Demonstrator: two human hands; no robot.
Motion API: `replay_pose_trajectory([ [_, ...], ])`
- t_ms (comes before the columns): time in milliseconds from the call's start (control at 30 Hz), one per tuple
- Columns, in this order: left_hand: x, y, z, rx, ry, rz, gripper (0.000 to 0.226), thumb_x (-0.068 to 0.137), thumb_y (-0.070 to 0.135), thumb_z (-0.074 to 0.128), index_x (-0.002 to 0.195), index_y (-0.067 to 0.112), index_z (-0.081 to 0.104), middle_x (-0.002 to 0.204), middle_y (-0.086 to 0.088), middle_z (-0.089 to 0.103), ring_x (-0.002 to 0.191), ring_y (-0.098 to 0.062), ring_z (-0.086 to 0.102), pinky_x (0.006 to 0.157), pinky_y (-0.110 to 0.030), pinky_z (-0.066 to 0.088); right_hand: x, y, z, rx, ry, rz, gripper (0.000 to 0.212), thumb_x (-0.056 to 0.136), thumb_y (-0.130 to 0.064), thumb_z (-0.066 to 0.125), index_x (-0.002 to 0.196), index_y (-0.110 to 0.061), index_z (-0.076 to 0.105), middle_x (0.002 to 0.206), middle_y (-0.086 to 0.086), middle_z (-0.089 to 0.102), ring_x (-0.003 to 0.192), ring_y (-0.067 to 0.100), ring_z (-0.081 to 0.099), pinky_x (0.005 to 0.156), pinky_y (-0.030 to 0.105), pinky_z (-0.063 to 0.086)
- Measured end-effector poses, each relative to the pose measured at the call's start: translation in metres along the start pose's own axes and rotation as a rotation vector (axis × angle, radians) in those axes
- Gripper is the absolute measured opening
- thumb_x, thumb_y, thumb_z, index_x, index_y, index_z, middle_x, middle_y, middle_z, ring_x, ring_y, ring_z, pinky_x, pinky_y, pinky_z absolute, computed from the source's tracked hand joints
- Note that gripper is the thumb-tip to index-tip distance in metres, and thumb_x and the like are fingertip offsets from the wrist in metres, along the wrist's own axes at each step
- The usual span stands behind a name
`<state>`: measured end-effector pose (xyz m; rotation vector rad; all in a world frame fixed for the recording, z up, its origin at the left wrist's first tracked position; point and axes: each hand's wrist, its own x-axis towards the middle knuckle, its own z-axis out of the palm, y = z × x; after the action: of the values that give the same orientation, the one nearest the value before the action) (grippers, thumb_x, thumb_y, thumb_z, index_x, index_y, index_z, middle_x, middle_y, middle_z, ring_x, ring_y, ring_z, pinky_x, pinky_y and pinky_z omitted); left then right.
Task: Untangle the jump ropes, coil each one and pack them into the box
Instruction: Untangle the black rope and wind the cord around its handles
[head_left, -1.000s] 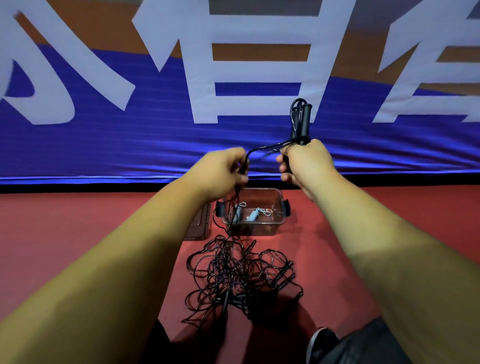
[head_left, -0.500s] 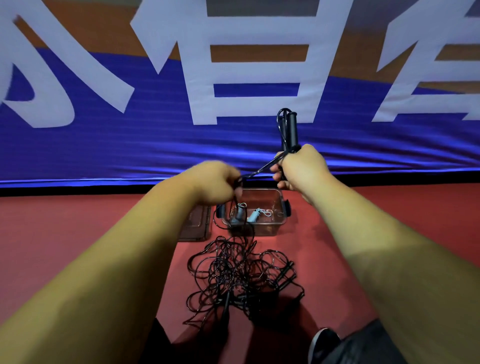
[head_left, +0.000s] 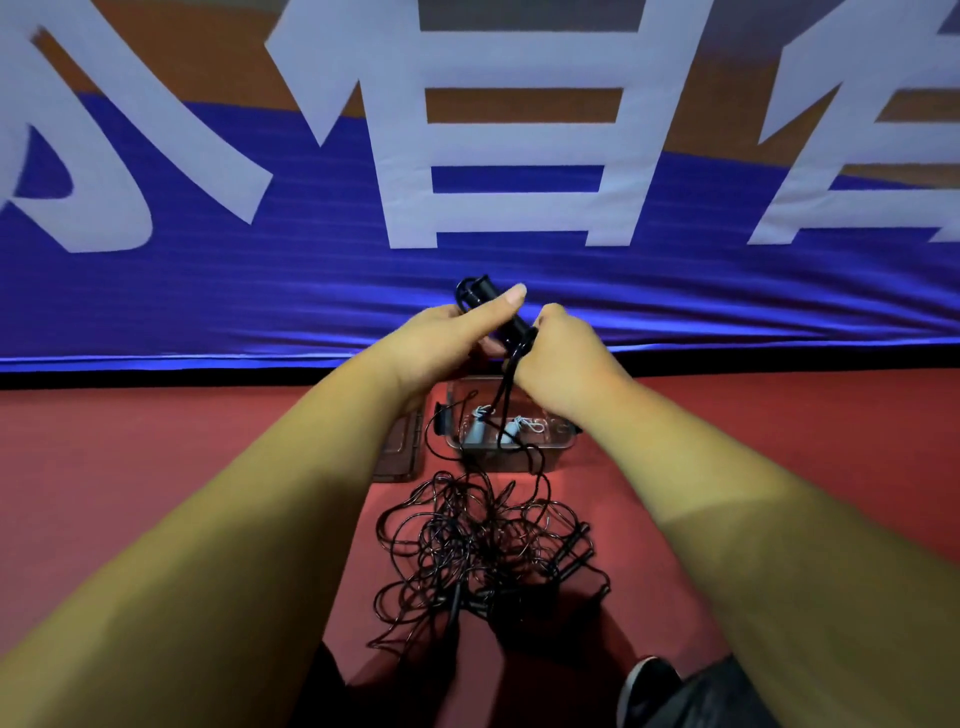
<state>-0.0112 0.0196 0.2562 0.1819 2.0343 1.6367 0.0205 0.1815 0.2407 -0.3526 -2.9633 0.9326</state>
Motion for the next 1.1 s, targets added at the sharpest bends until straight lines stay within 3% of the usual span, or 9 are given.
replay_pose_trajectory([
  [133,-0.006,-0.006,0.01,-0.119,-0.047,-0.051,0.044,0.081,0.068,0.076,0.096,0.027,0.071,0.081,-0.002,0.061,0.063,-0.018,0.047,0.061,-0.031,0.036,-0.007,-0.005,0.007,0.011,-0.043,-0.029,0.023,0.093,-0.019,0.066,0.107,-0.011,0.05,0.102,0.01,0.068,0.072,0.025,0.062,0.052,0.034,0.039],
  [233,-0.003,-0.006,0.014,-0.271,-0.016,-0.005,0.042,0.074,0.059,0.087,0.088,0.024,0.068,0.09,-0.013,0.058,0.078,-0.032,0.043,0.074,-0.042,0.038,-0.009,-0.011,0.005,0.16,-0.187,-0.022,0.025,0.088,-0.021,0.07,0.106,-0.008,0.059,0.08,0.011,0.077,0.048,0.021,0.066,0.045,0.029,0.048],
  [333,-0.005,-0.001,0.015,-0.291,0.003,0.008,0.056,0.068,0.057,0.092,0.1,0.017,0.069,0.103,-0.019,0.057,0.088,-0.041,0.045,0.078,-0.054,0.036,-0.008,-0.011,0.0,0.273,-0.301,-0.011,0.025,0.086,-0.023,0.073,0.107,-0.011,0.067,0.068,0.007,0.074,0.045,0.018,0.059,0.047,0.028,0.047],
  [433,-0.003,-0.001,0.016,-0.272,0.065,0.04,0.043,0.08,0.046,0.086,0.097,0.012,0.067,0.086,-0.024,0.068,0.071,-0.038,0.062,0.07,-0.047,0.052,-0.011,-0.01,0.001,0.458,-0.378,0.009,0.025,0.09,-0.013,0.075,0.112,-0.004,0.067,0.071,0.006,0.066,0.048,0.012,0.056,0.043,0.024,0.042],
  [500,-0.003,-0.001,0.018,-0.281,0.109,0.078,0.033,0.088,0.037,0.081,0.093,0.01,0.063,0.079,-0.021,0.067,0.056,-0.031,0.063,0.058,-0.038,0.055,-0.014,-0.01,0.002,0.659,-0.446,-0.014,0.023,0.091,-0.009,0.078,0.108,-0.001,0.066,0.078,0.008,0.059,0.055,0.012,0.053,0.045,0.026,0.038],
  [700,0.002,0.0,0.021,-0.277,0.206,0.133,0.024,0.091,0.031,0.077,0.09,0.013,0.061,0.074,-0.01,0.063,0.064,-0.024,0.059,0.062,-0.035,0.053,-0.014,-0.005,-0.002,0.906,-0.581,-0.052,0.019,0.095,0.002,0.071,0.113,-0.004,0.065,0.077,0.003,0.057,0.061,0.013,0.048,0.05,0.029,0.034],
  [900,0.002,0.0,0.022,-0.309,0.222,0.14,0.023,0.093,0.03,0.075,0.091,0.014,0.059,0.07,-0.008,0.061,0.054,-0.021,0.057,0.05,-0.028,0.049,-0.015,-0.009,-0.001,0.83,-0.554,-0.027,0.016,0.095,0.002,0.068,0.109,-0.005,0.063,0.085,0.013,0.056,0.061,0.014,0.05,0.048,0.028,0.036],
  [1000,0.002,-0.001,0.021,-0.321,0.165,0.117,0.029,0.091,0.037,0.078,0.093,0.014,0.061,0.076,-0.015,0.065,0.057,-0.027,0.059,0.055,-0.034,0.051,-0.015,-0.012,-0.004,0.698,-0.465,-0.018,0.01,0.094,0.001,0.061,0.101,-0.007,0.06,0.075,0.009,0.056,0.053,0.013,0.052,0.044,0.025,0.038],
  [1100,0.004,-0.004,0.015,-0.21,0.147,0.086,0.047,0.086,0.06,0.077,0.09,0.014,0.066,0.08,-0.013,0.069,0.061,-0.026,0.061,0.064,-0.035,0.052,-0.01,-0.01,-0.009,0.442,-0.37,-0.028,0.008,0.091,-0.019,0.064,0.093,-0.012,0.062,0.071,0.009,0.061,0.057,0.024,0.054,0.052,0.037,0.047],
])
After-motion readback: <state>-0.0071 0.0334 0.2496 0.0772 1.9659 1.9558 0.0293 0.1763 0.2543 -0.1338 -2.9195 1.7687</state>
